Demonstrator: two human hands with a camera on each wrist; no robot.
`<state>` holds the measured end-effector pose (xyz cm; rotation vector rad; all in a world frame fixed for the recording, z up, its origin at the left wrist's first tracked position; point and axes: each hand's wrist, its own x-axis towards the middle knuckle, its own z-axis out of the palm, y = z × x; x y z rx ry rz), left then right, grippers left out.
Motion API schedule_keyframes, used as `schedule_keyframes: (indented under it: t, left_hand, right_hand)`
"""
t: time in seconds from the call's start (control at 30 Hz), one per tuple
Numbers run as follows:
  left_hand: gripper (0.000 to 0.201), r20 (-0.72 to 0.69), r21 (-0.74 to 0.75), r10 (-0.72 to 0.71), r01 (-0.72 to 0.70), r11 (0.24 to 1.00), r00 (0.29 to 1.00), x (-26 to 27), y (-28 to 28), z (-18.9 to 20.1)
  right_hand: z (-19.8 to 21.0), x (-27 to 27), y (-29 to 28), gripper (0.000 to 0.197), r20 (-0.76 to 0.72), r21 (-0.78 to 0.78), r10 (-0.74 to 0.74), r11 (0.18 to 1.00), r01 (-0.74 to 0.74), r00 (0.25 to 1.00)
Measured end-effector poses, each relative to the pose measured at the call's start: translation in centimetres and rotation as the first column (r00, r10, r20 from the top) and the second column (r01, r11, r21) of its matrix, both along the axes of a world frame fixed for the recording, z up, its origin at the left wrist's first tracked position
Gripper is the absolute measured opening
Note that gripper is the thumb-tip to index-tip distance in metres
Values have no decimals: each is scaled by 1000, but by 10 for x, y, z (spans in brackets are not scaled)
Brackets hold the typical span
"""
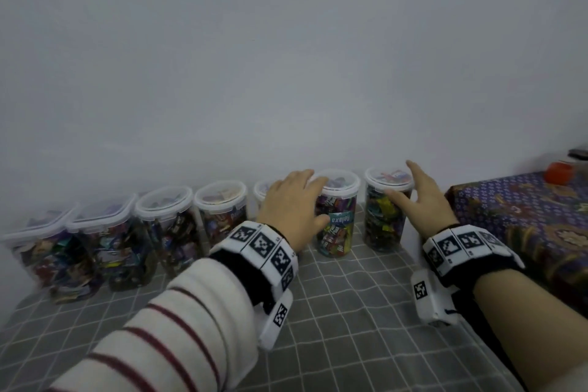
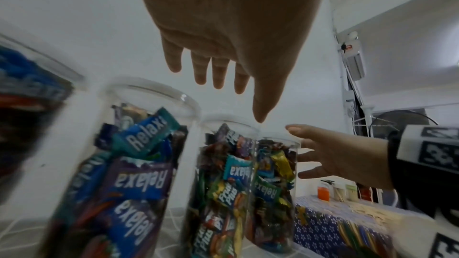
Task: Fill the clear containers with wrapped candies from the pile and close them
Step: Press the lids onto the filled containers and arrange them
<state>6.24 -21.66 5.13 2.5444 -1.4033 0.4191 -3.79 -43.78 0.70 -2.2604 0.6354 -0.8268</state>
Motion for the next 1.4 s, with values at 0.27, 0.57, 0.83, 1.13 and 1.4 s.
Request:
schedule_keyframes:
  t: [0.27,0.57,0.83,1.13,1.4]
  left_hand:
    - [75,44,166,-8,0,986,999,-3,-26,-15]
    - [73,19,79,34,-35,996,999,3,1,-12]
    - [70,38,118,139,-143,983,990,20,32,-14]
    - [70,23,88,151,-153,984,988,21,29,-18]
    - [70,-106,12,209,-209,978,972,10,13,-25]
  right_hand:
    - [-11,15,6,56,26,89,-97,992,94,995]
    - [-13,6,18,67,7,53,-161,986,160,987]
    - [-12,29,64,47,95,-600,-59,793,105,994]
    - [-16,60,82,45,26,-544,7,839,8,1000]
    - [-19,63,86,29,95,-536,-35,840,81,995]
